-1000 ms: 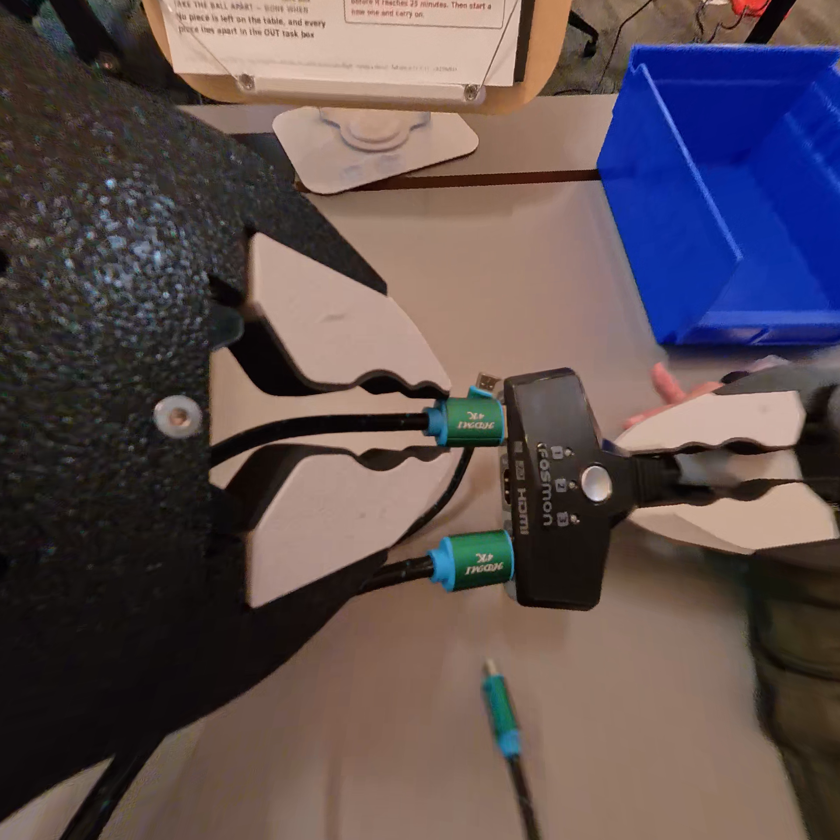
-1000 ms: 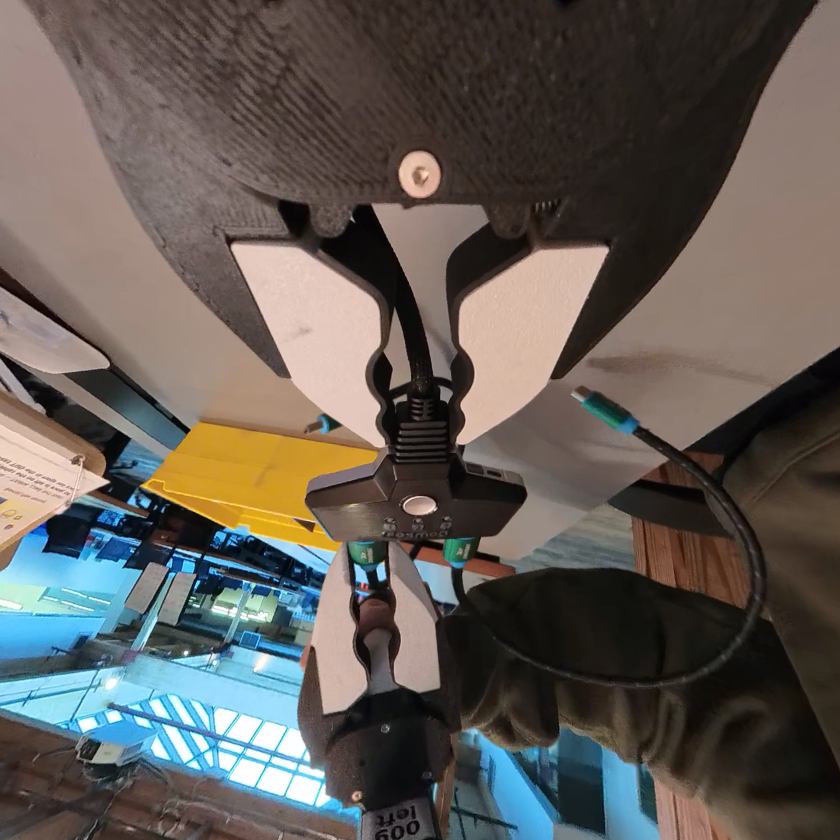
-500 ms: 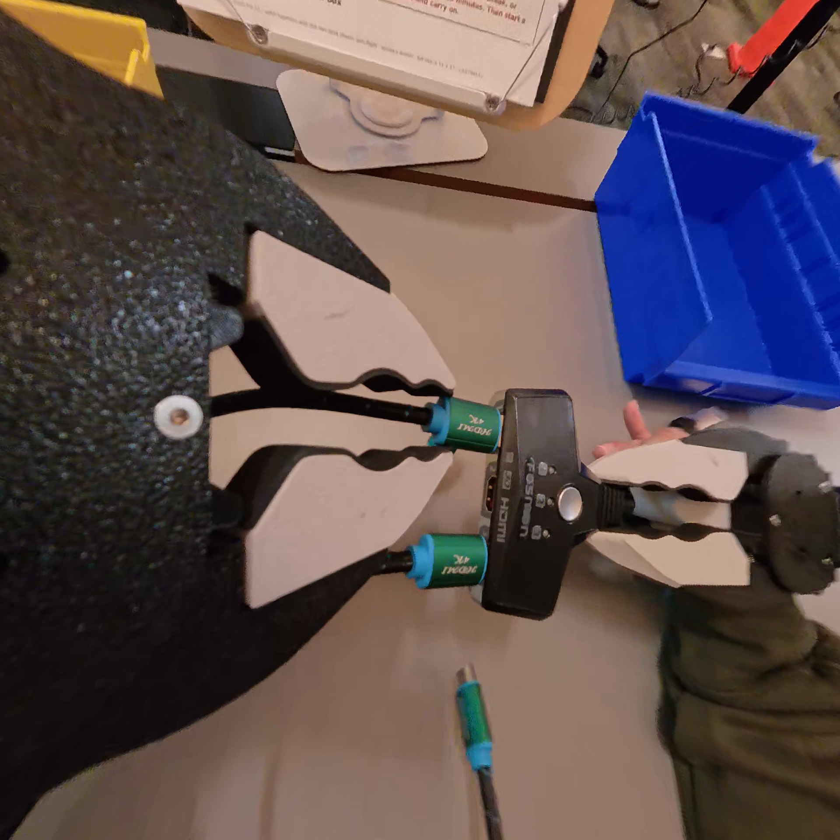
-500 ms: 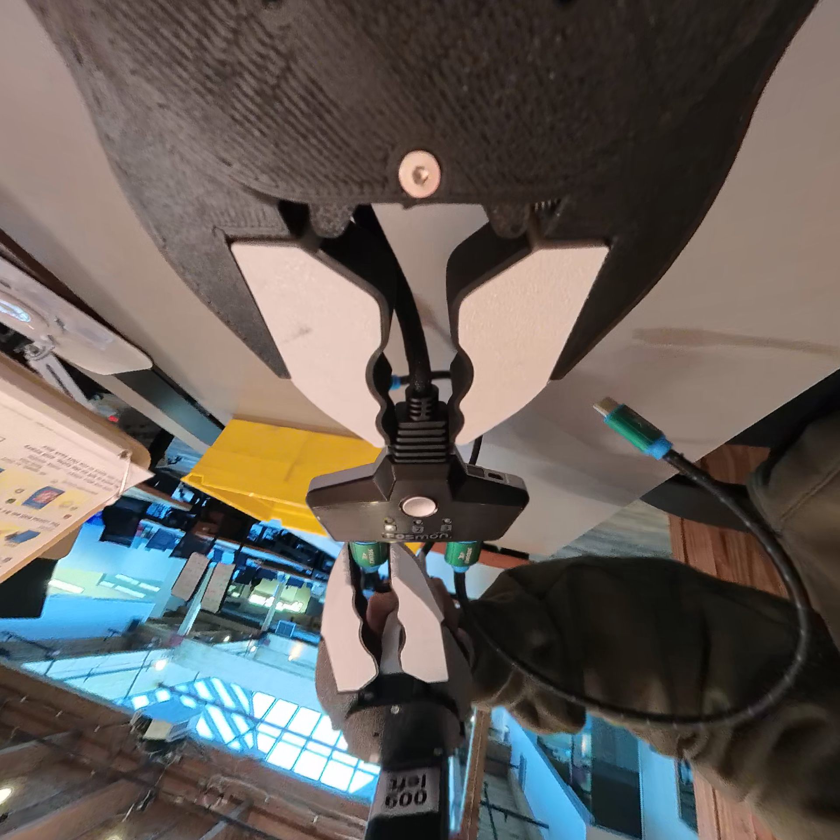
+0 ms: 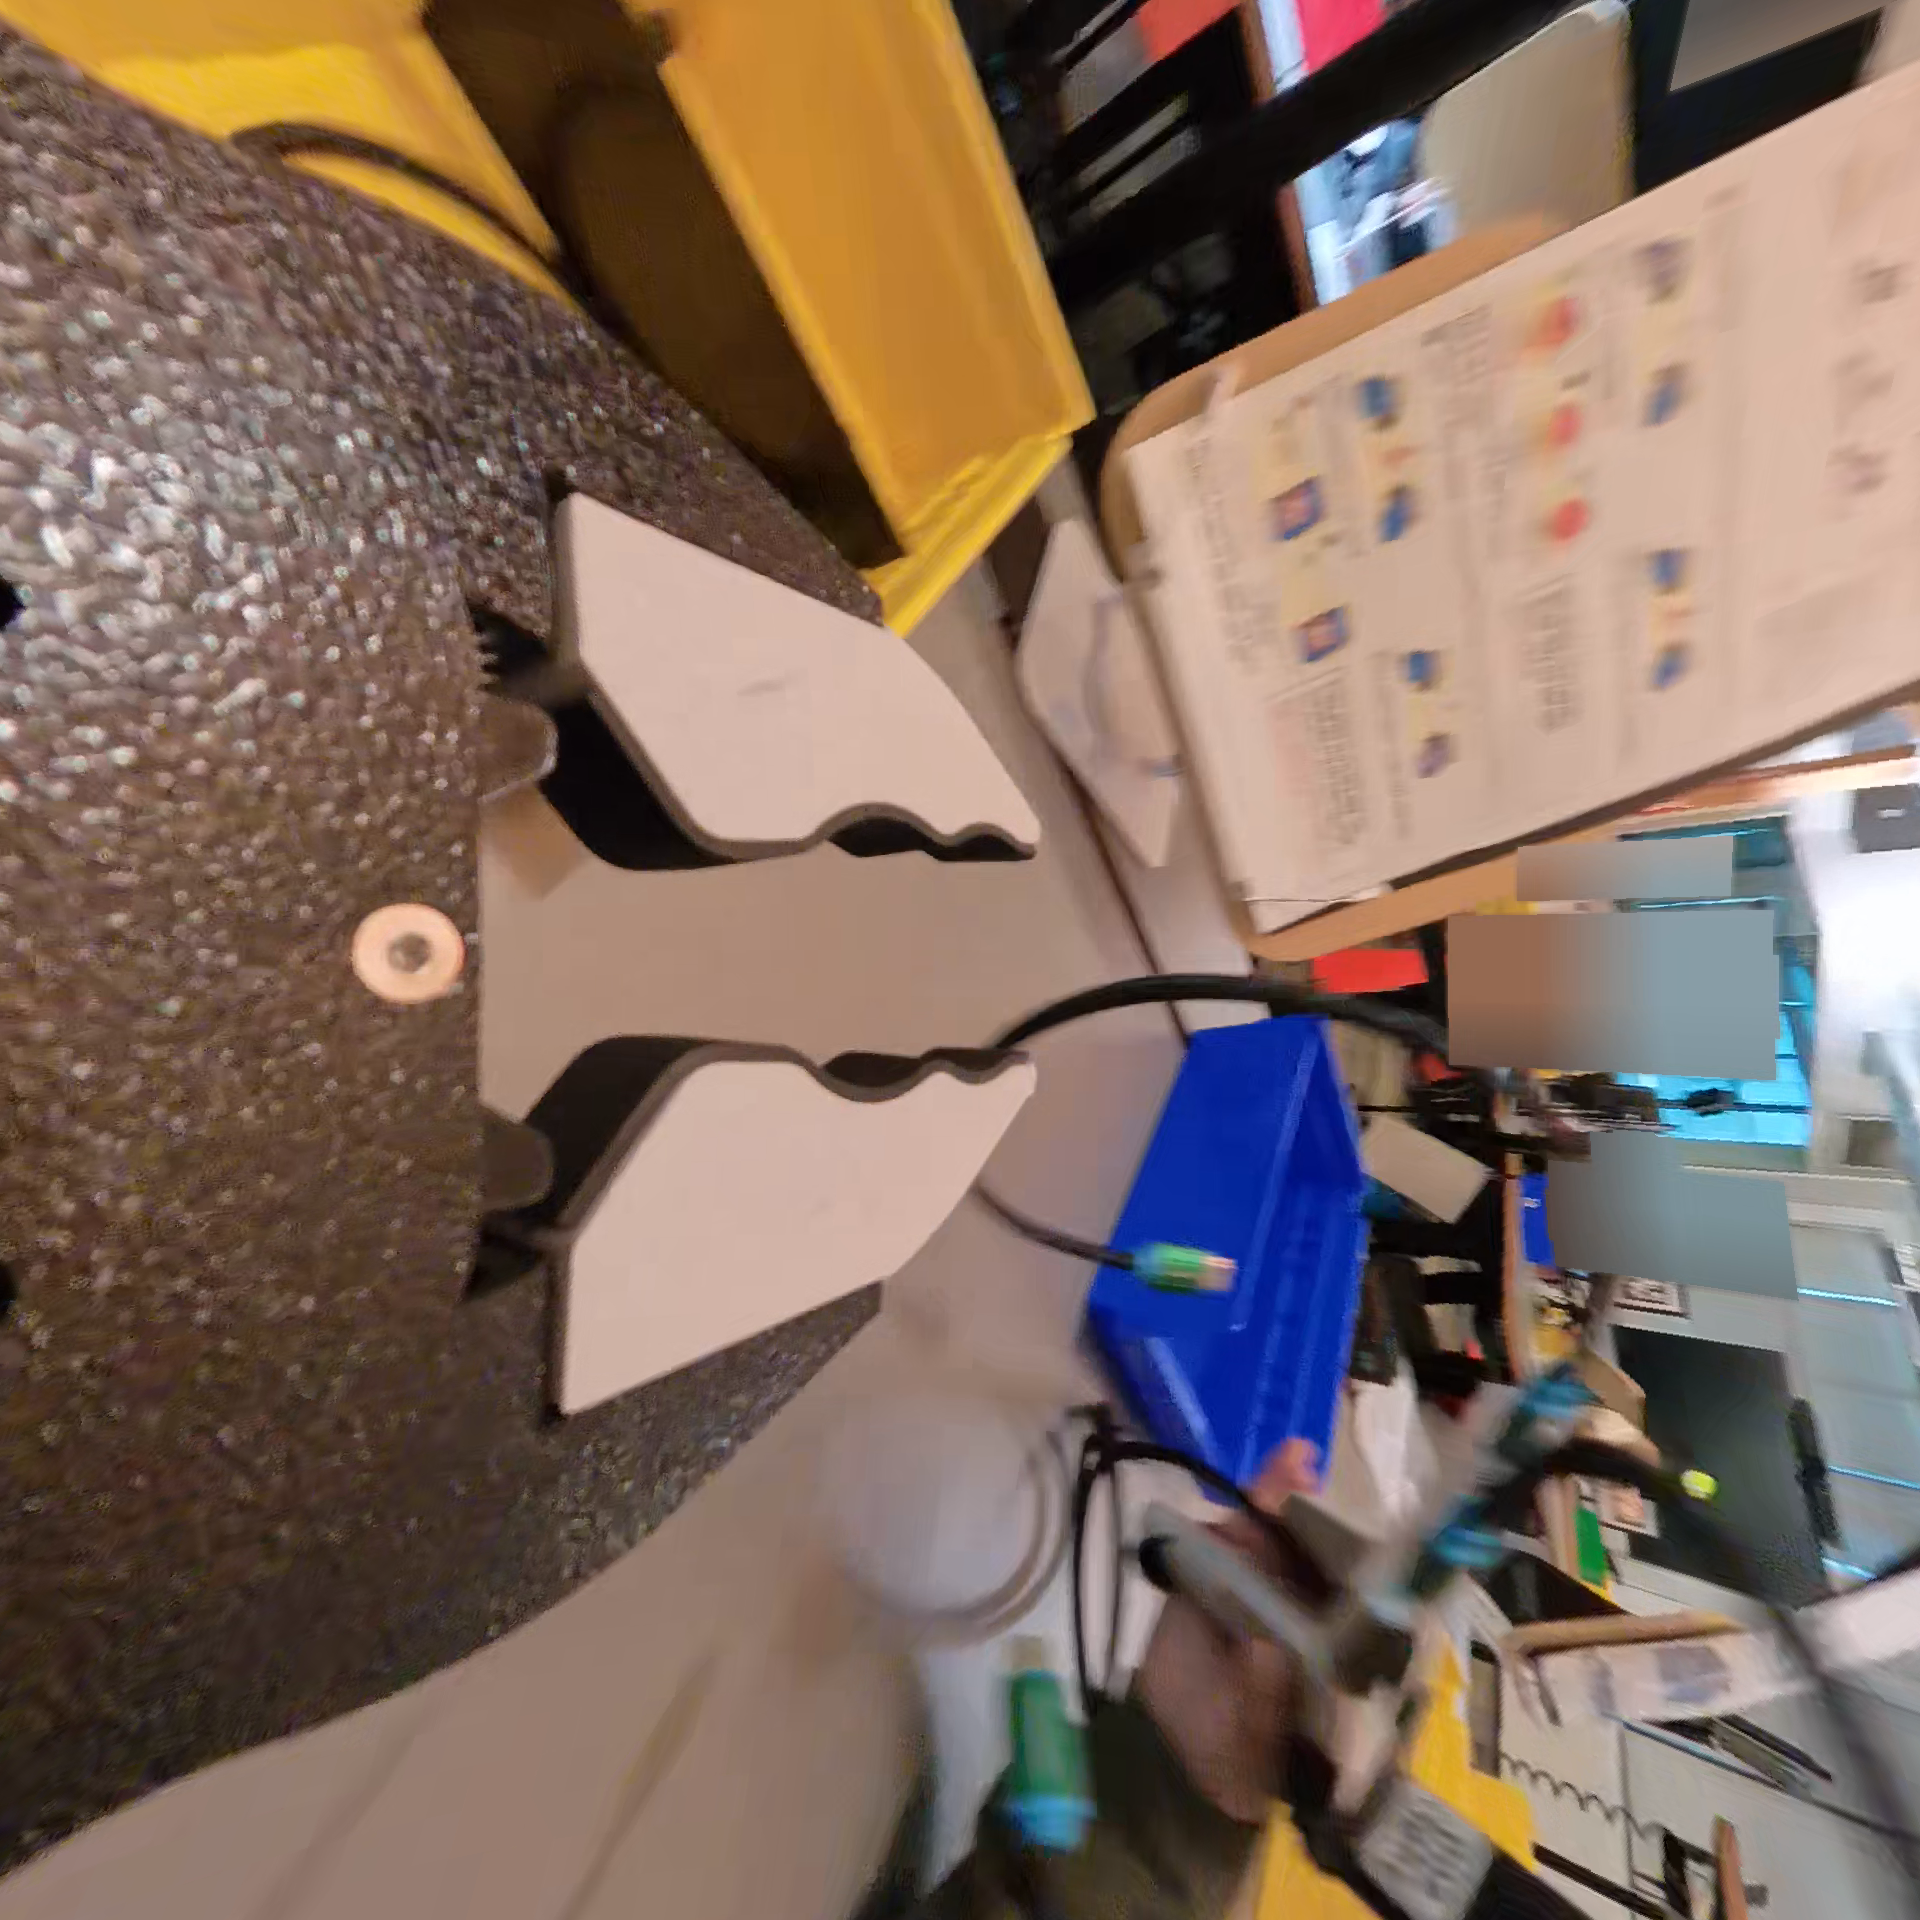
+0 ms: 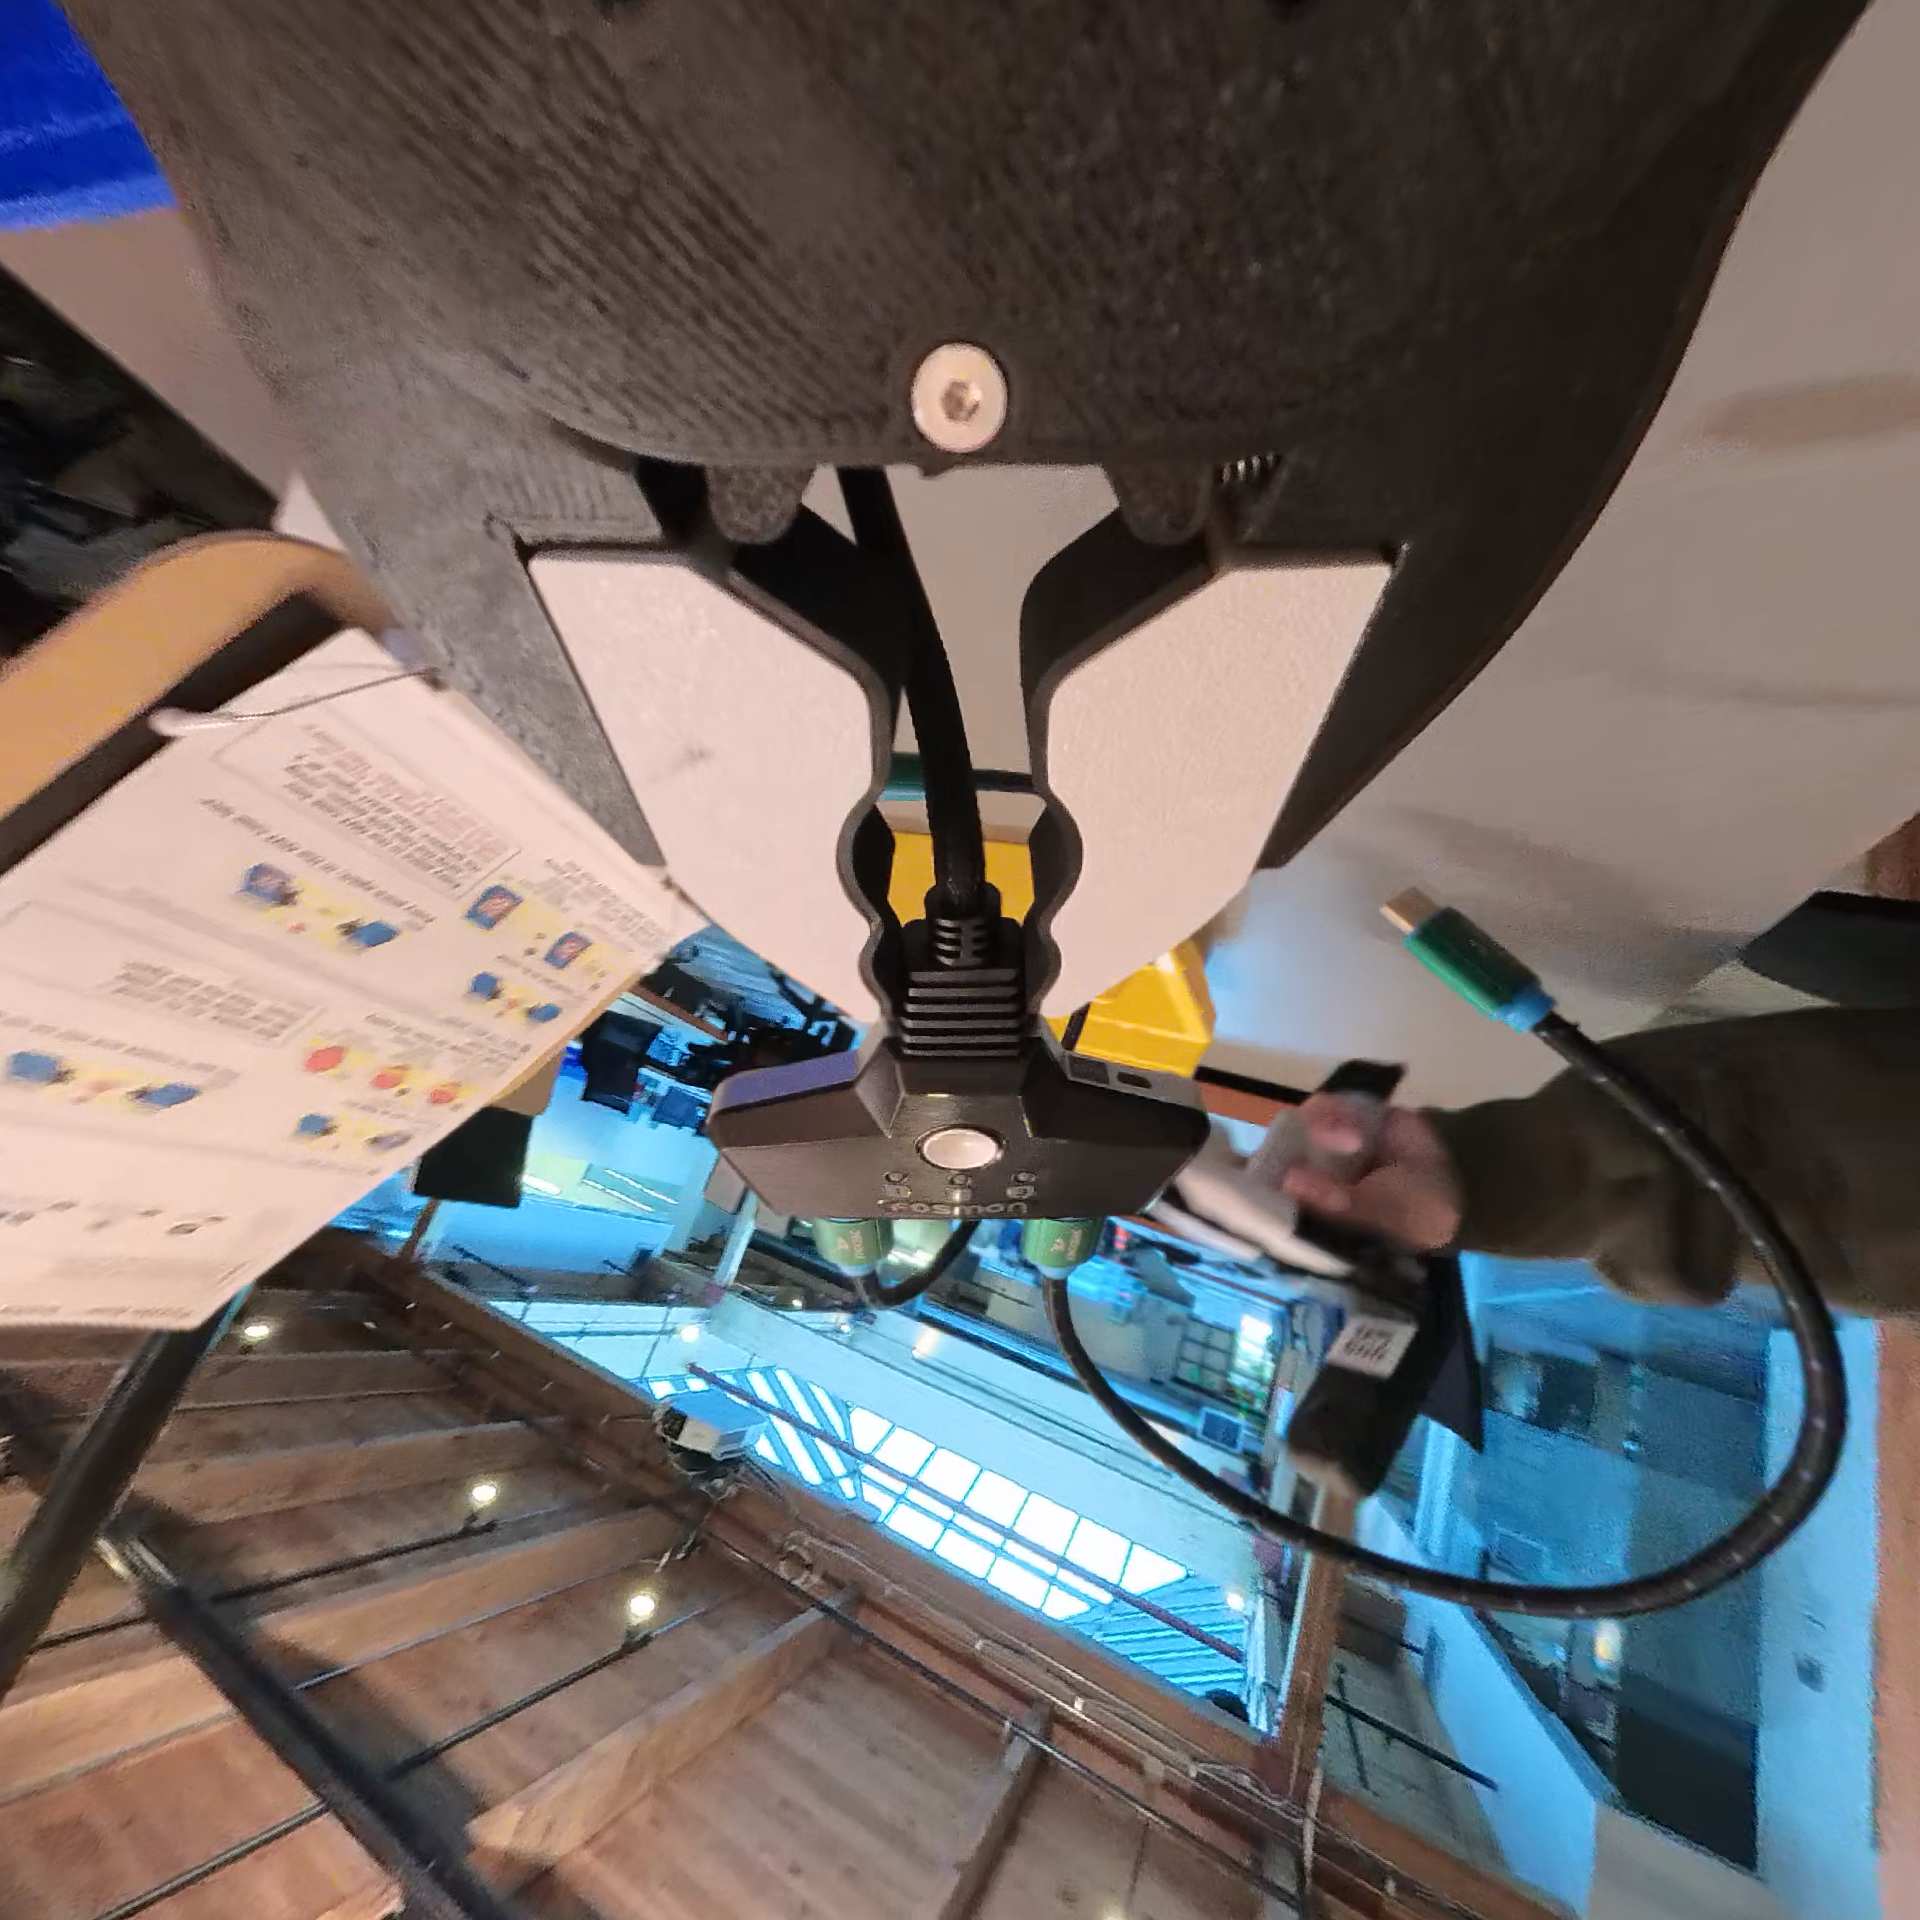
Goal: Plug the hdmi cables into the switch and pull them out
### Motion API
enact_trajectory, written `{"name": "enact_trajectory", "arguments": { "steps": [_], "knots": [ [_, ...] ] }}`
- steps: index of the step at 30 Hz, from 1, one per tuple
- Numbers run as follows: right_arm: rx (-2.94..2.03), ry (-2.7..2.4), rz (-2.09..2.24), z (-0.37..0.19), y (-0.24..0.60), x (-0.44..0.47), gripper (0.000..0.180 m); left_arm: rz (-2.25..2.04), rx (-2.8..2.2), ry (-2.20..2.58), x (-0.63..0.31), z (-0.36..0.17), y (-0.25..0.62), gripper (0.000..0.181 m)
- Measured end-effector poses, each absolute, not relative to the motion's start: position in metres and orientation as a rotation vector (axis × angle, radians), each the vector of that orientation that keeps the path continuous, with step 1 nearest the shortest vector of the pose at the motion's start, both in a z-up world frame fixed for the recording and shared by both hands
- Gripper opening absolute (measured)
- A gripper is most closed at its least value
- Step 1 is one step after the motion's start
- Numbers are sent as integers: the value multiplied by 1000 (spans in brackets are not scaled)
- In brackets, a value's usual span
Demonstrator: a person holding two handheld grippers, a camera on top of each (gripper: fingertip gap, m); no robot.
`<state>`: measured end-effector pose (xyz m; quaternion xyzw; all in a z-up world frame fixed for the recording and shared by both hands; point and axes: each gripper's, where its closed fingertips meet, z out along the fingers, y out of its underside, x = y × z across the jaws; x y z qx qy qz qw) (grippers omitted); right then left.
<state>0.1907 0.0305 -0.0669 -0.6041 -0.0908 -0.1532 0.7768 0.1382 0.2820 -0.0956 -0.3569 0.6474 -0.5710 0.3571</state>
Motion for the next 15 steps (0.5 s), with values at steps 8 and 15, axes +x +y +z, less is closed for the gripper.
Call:
{"name": "enact_trajectory", "arguments": {
  "steps": [8,15],
  "knots": [
    [-1528,-189,-661,16,-32,252,22,-1448,-950,1906,110,-177,253,34],
    [-1917,-79,-986,46,-109,321,23,-1535,-949,1959,113,-189,237,34]
  ]
}}
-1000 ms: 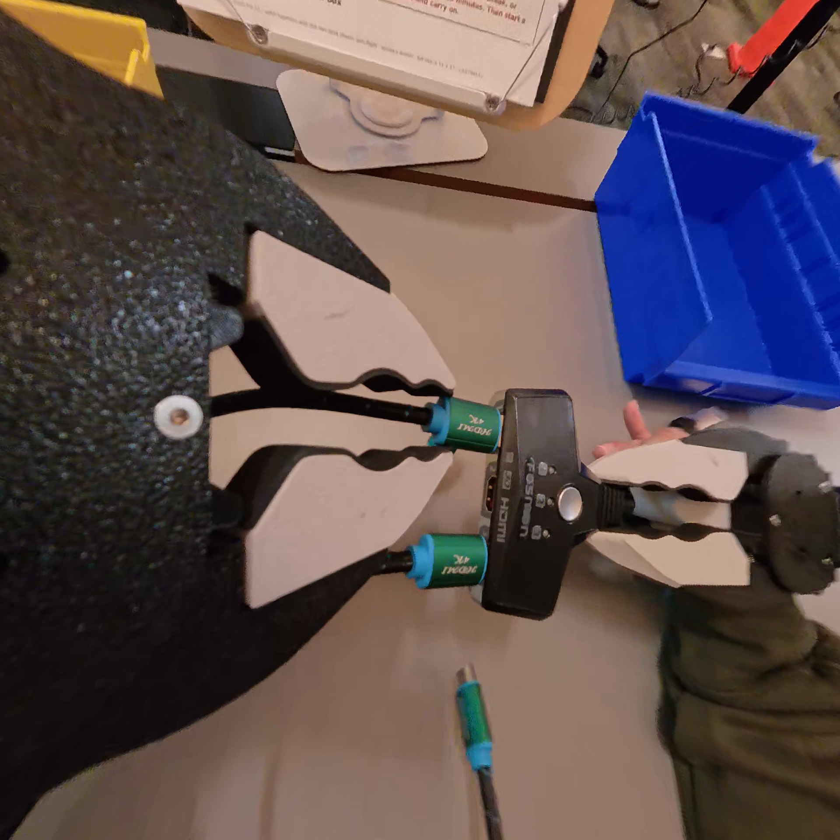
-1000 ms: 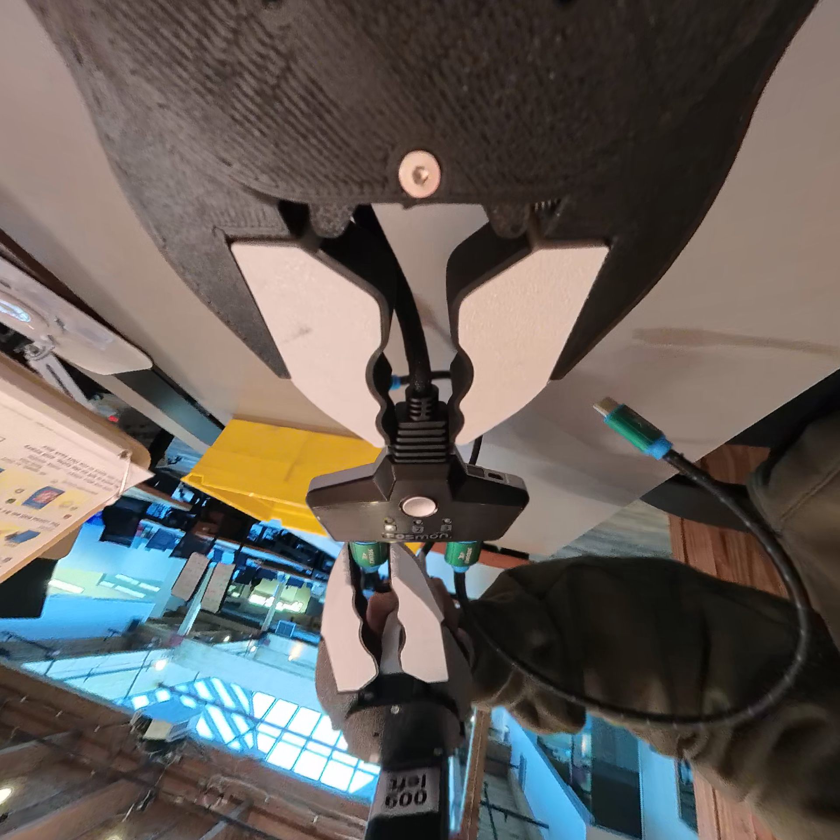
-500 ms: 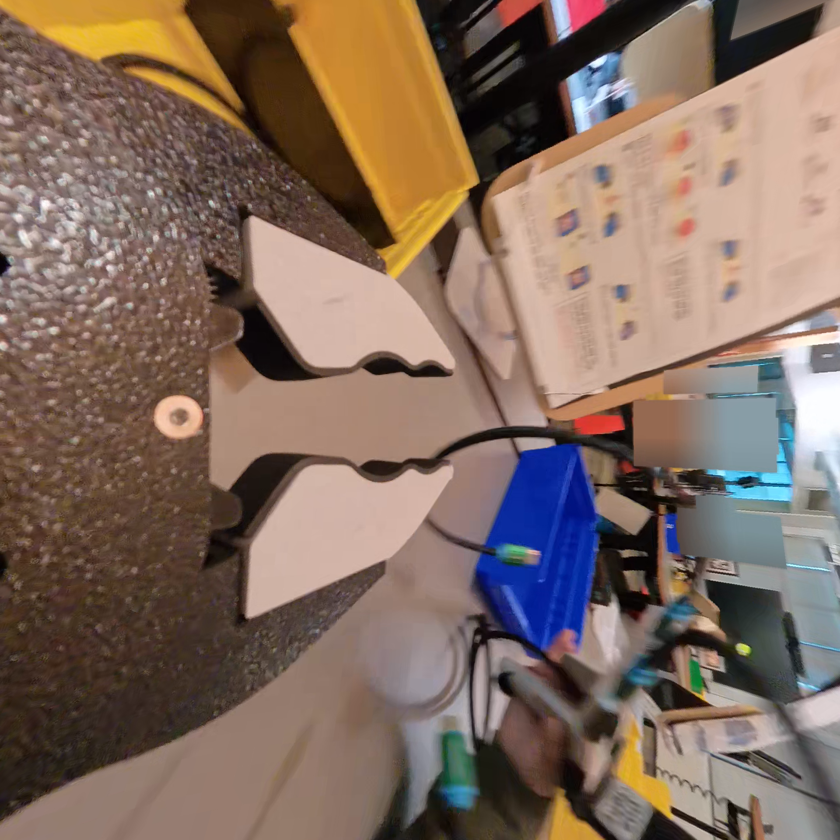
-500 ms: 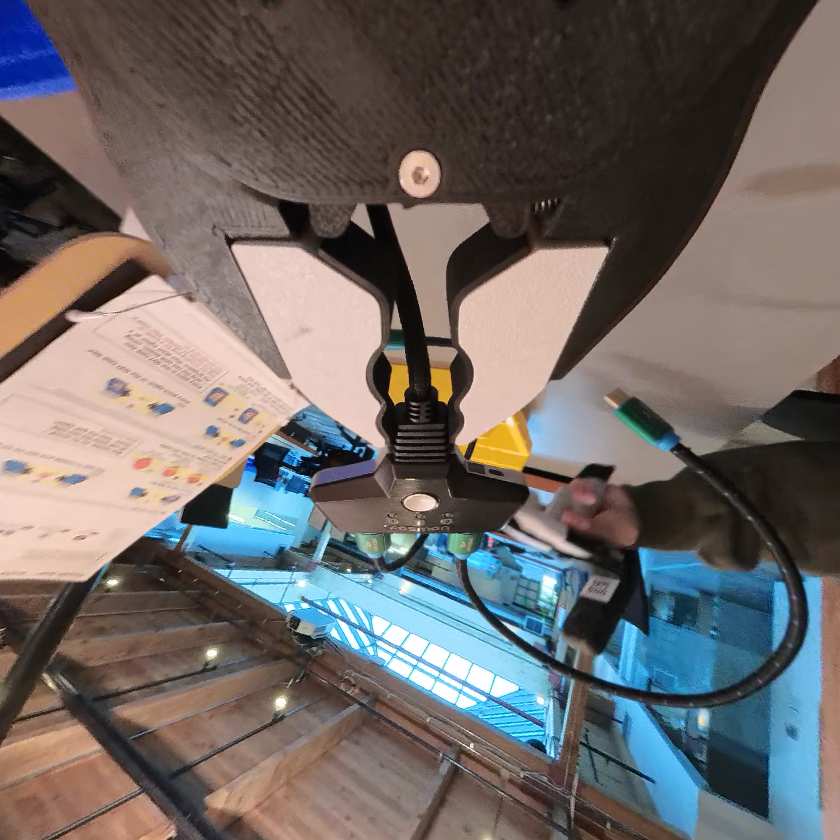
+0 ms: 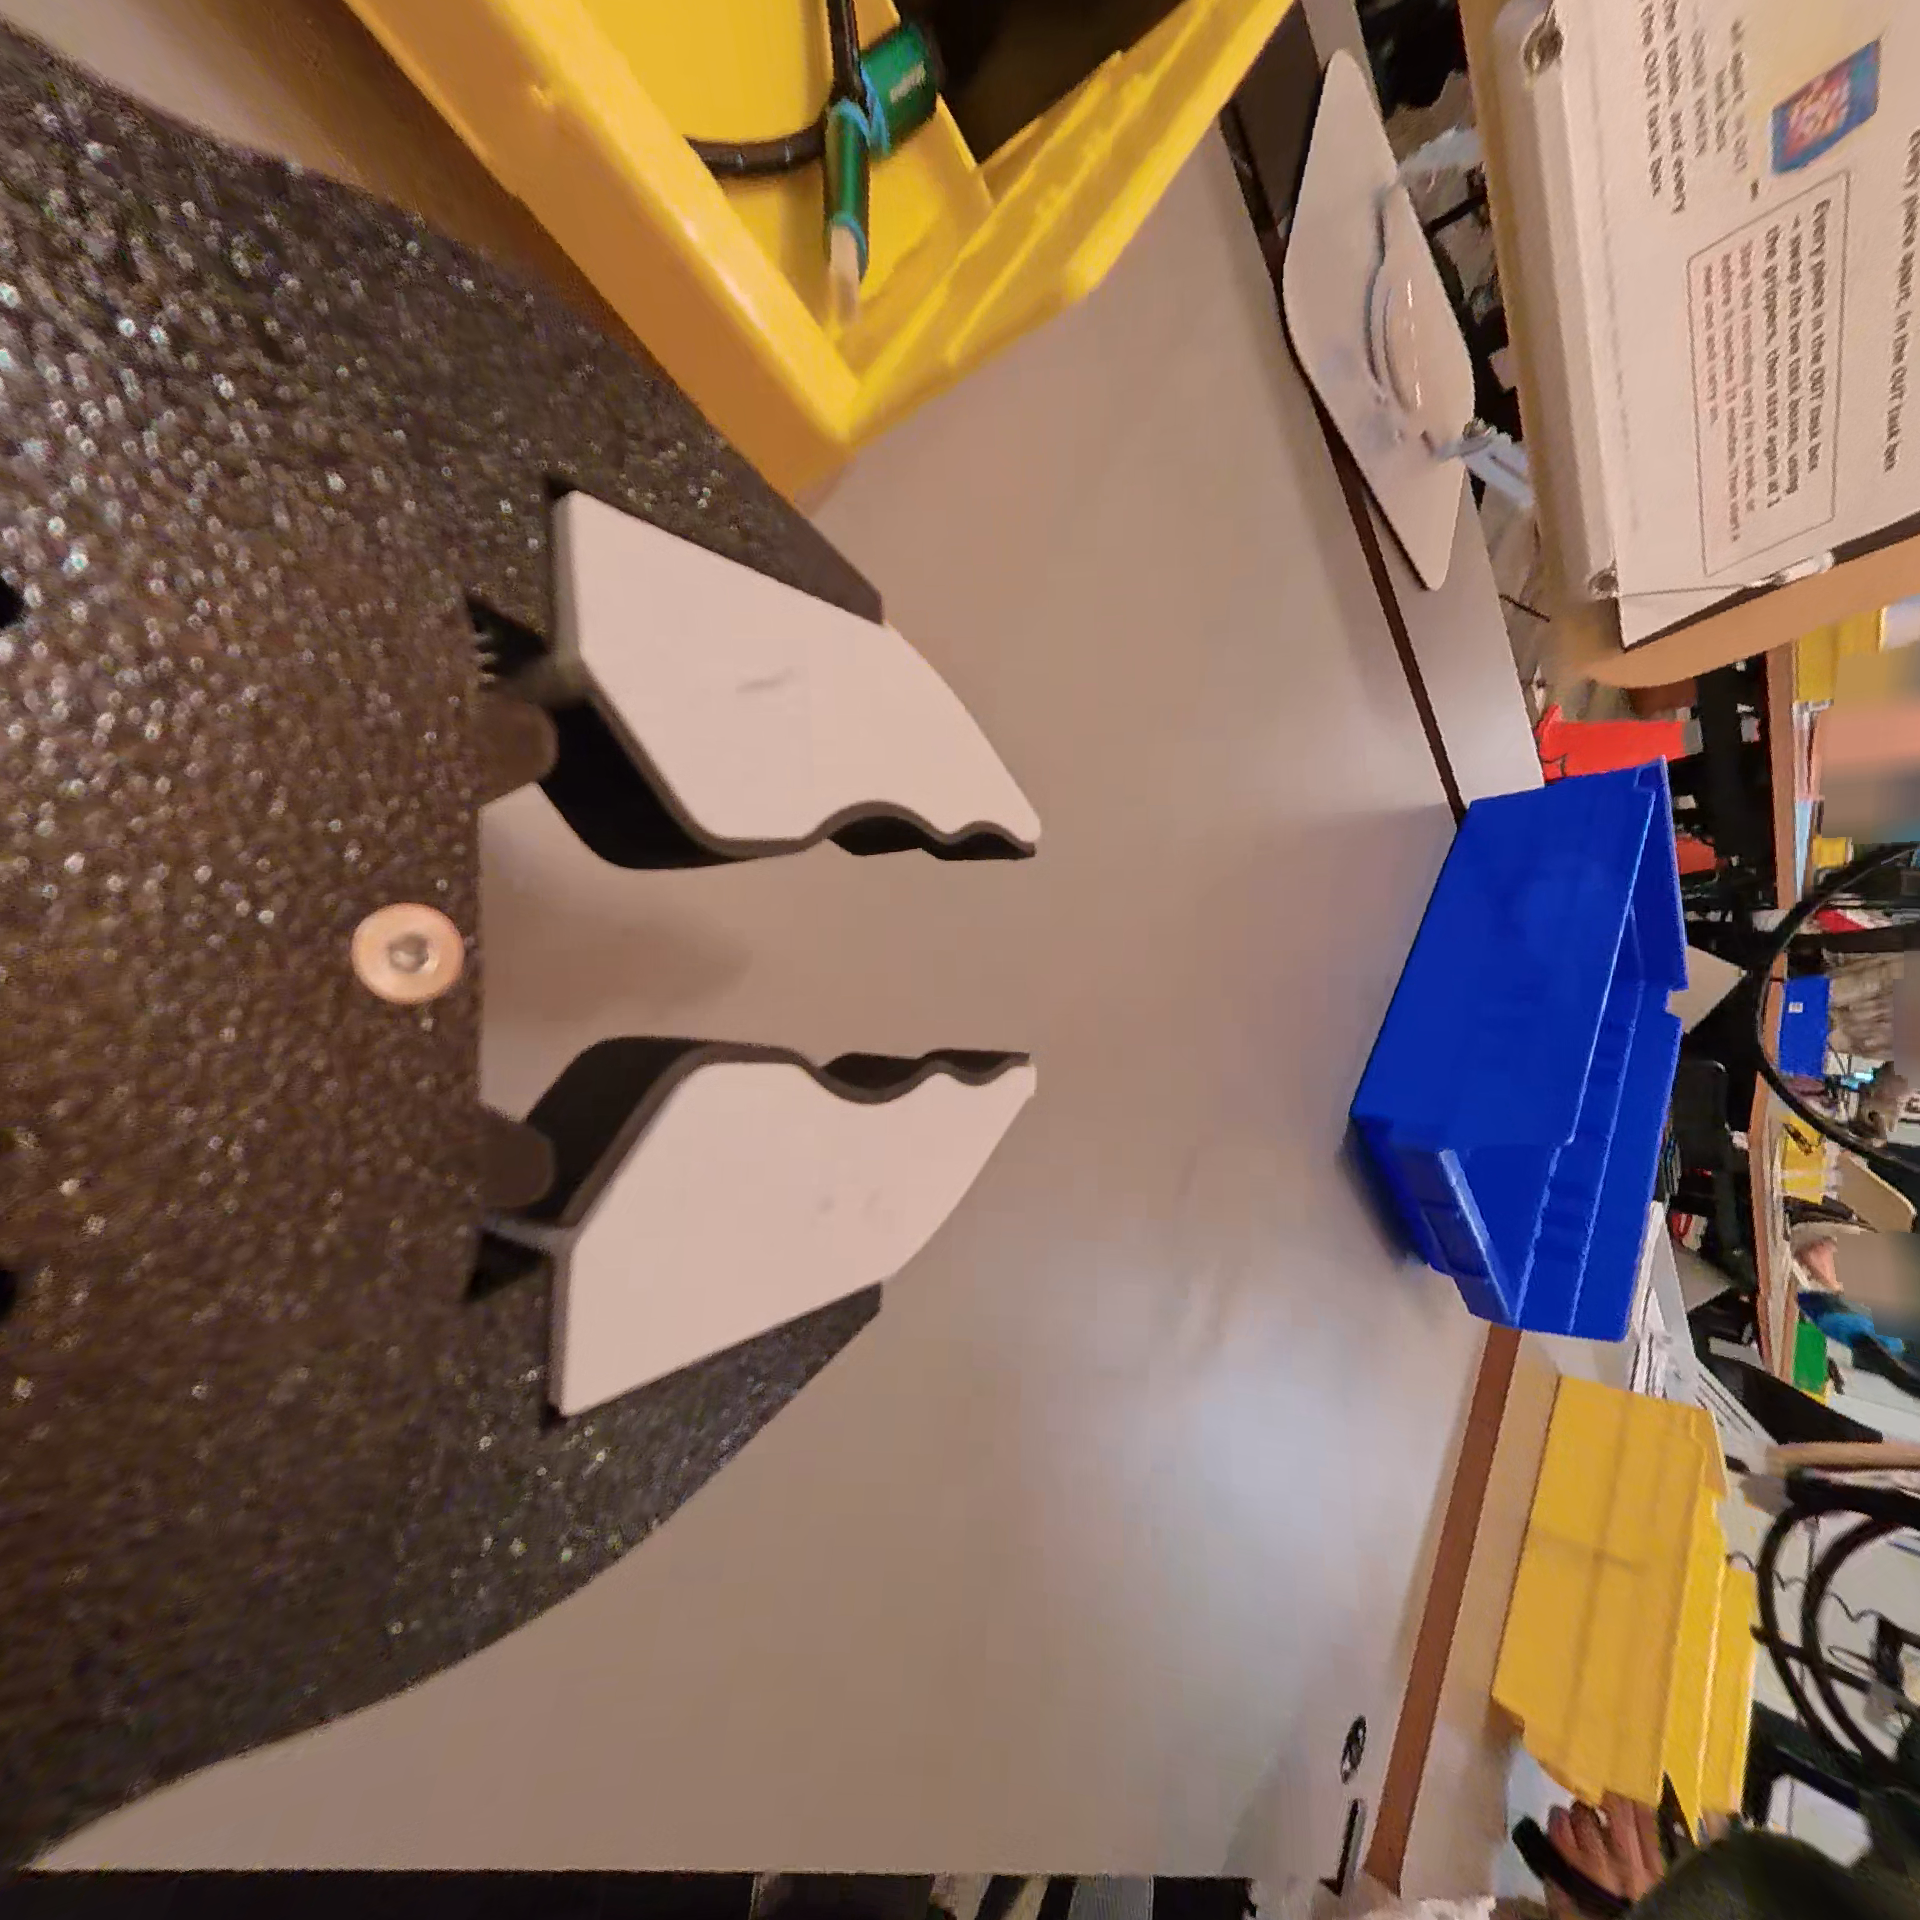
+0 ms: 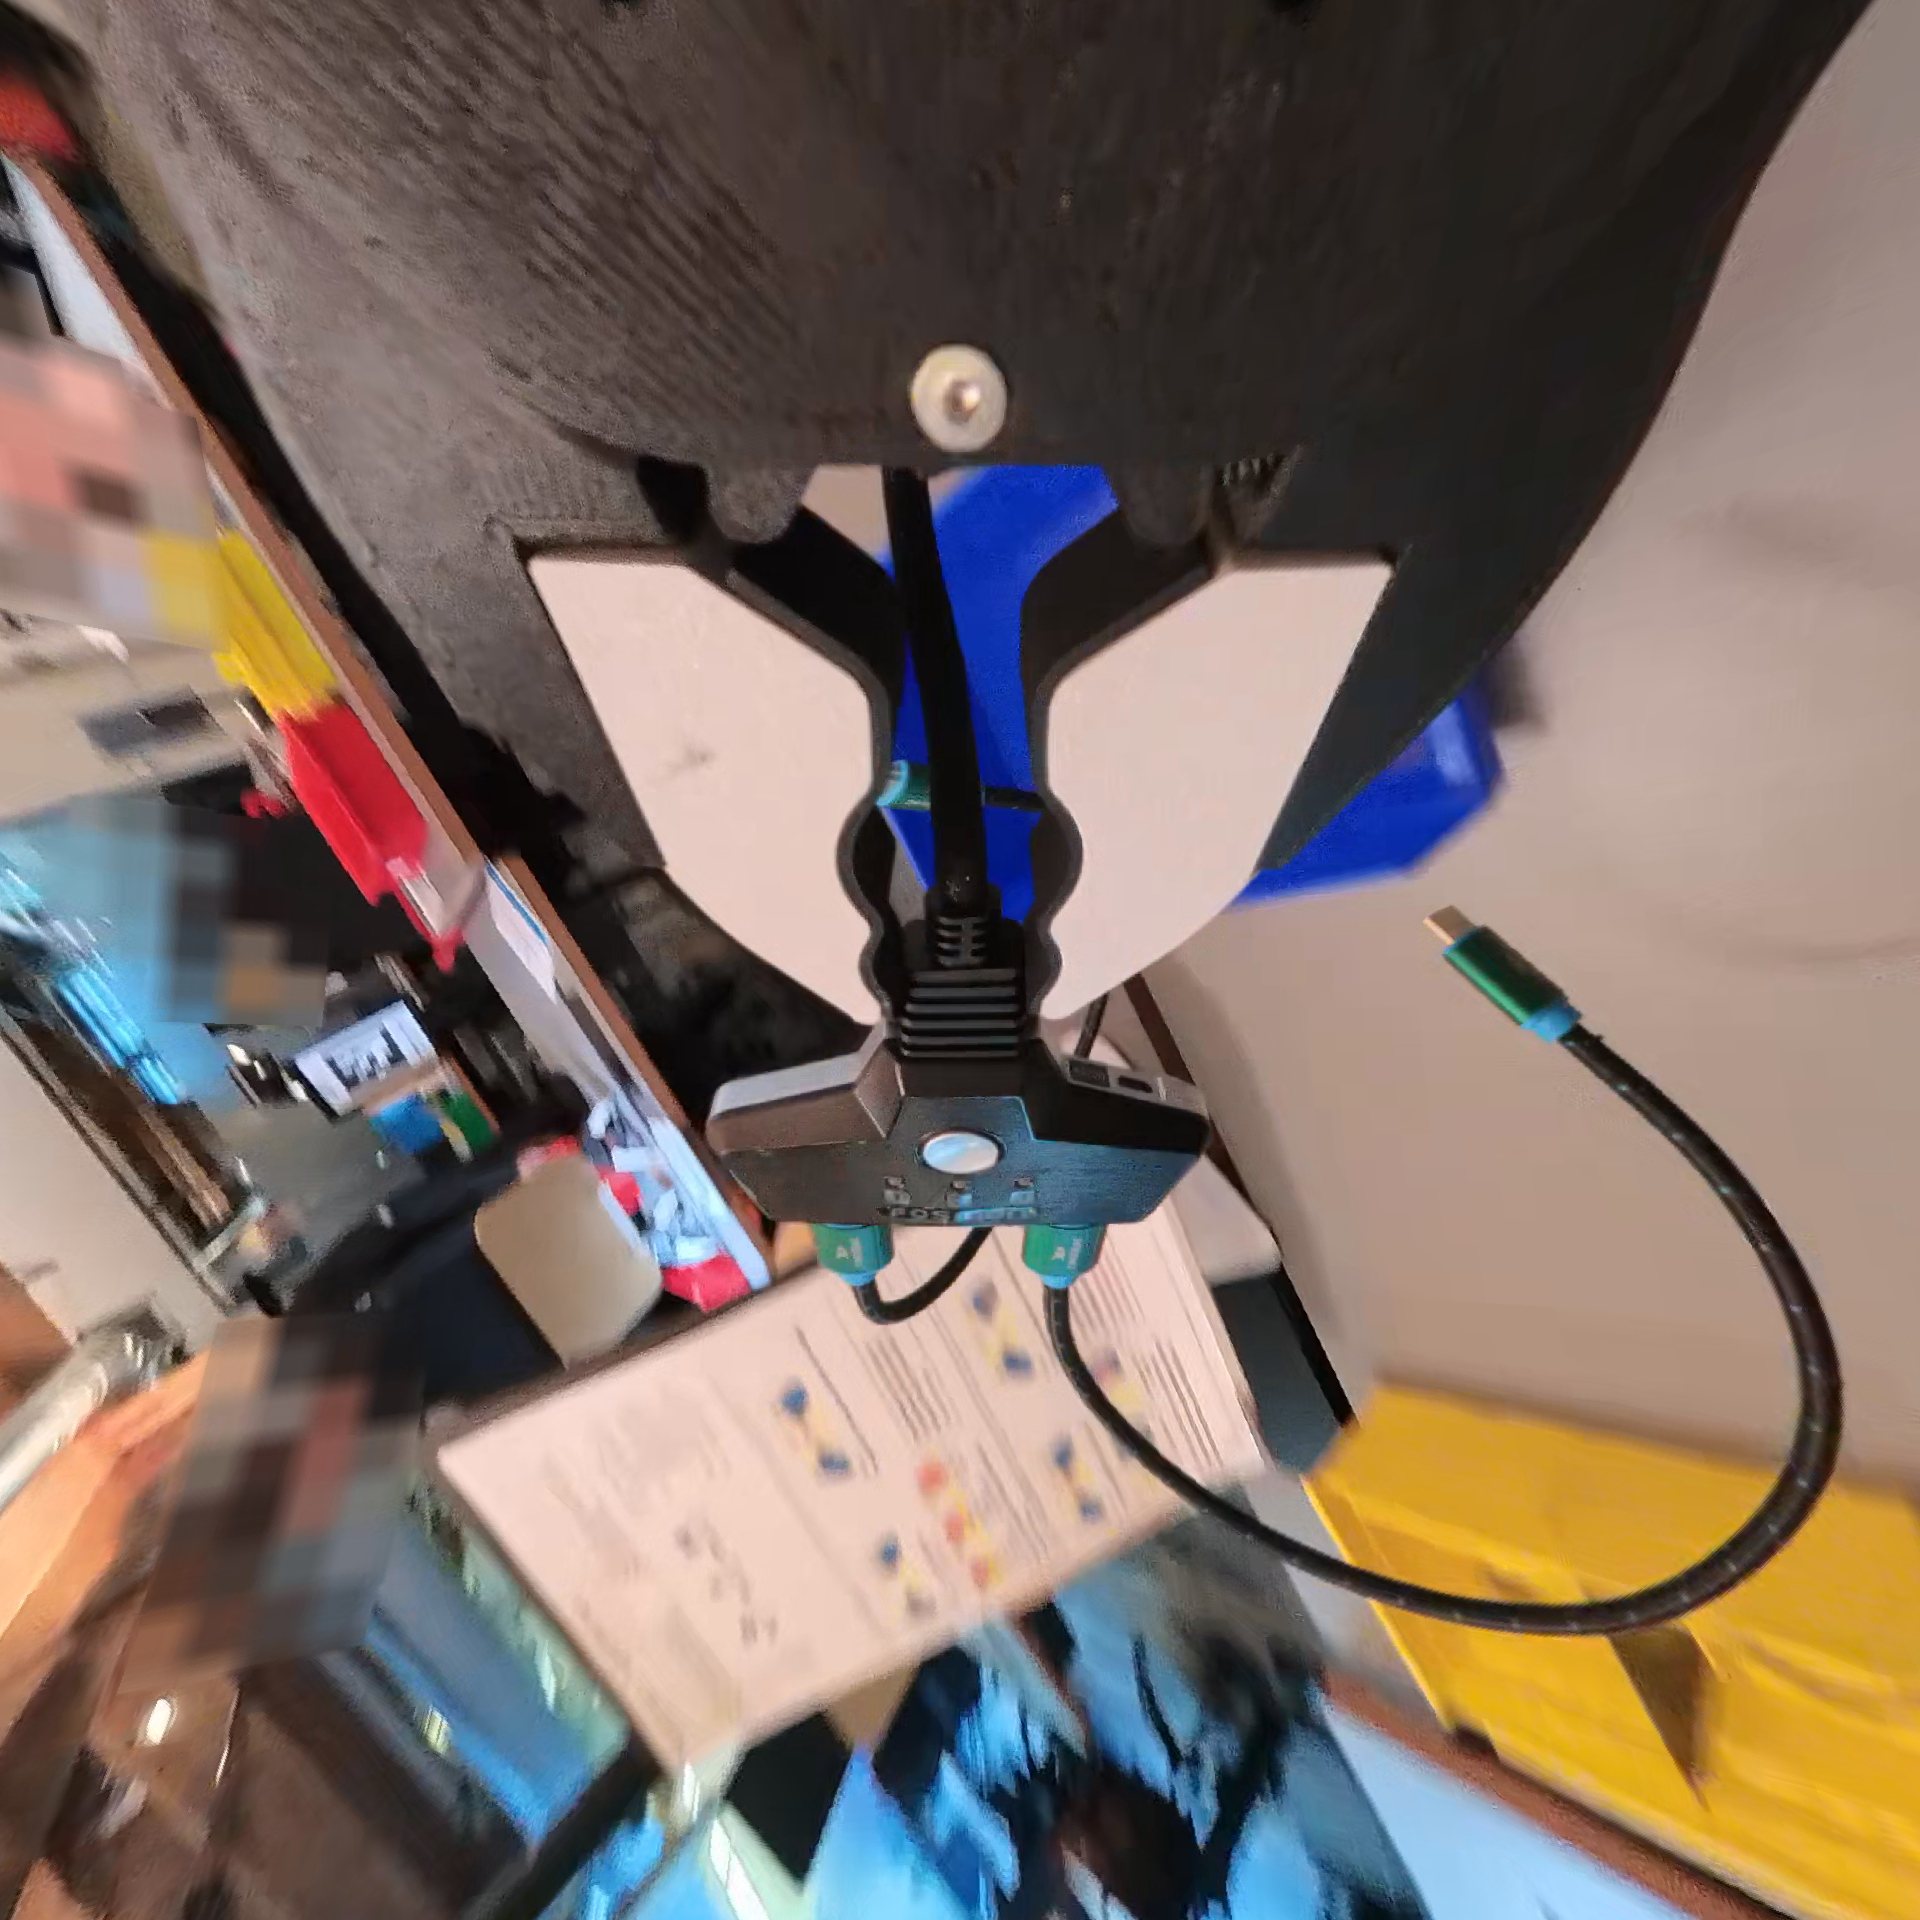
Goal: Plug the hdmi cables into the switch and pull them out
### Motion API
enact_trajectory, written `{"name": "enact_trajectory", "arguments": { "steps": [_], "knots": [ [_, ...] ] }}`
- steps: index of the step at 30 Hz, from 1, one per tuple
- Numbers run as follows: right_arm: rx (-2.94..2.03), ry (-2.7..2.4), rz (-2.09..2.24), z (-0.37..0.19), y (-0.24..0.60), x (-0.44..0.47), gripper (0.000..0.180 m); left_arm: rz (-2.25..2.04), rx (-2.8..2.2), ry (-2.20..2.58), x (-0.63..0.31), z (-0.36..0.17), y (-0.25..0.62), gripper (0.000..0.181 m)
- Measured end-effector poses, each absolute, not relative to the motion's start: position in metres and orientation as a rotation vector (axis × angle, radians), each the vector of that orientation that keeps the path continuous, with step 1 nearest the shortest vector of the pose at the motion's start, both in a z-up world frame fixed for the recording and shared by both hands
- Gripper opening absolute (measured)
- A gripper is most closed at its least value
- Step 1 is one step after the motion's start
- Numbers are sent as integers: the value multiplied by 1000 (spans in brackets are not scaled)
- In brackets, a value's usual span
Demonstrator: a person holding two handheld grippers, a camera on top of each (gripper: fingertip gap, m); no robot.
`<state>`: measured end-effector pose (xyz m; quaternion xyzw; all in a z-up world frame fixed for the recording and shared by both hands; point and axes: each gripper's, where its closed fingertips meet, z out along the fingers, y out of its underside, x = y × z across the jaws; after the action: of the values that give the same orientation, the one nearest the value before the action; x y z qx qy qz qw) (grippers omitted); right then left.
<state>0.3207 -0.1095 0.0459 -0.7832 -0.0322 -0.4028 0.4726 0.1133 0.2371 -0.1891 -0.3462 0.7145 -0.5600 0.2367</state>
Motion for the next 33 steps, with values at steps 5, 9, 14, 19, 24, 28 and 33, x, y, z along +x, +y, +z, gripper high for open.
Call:
{"name": "enact_trajectory", "arguments": {
  "steps": [5,9,14,19,24,28,33],
  "knots": [
    [-2289,-21,-1216,48,-166,366,22,-1540,-915,2039,114,-201,224,34],
    [-2553,-47,-1313,52,-194,390,22,-1535,-880,2111,113,-209,213,34],
    [-2943,-249,-1267,36,-194,410,22,-1541,-853,2181,121,-216,201,34],
    [-3222,-609,-1148,5,-157,425,22,-1579,-838,2195,136,-214,191,34],
    [-3240,-795,-1100,-5,-99,437,23,-1645,-825,2191,144,-210,181,34],
    [-3148,-776,-985,-12,-52,437,22,-1672,-789,2212,140,-209,177,34],
    [-3181,-505,-836,-37,-61,463,23,-1721,-770,2195,138,-204,176,34]
  ]
}}
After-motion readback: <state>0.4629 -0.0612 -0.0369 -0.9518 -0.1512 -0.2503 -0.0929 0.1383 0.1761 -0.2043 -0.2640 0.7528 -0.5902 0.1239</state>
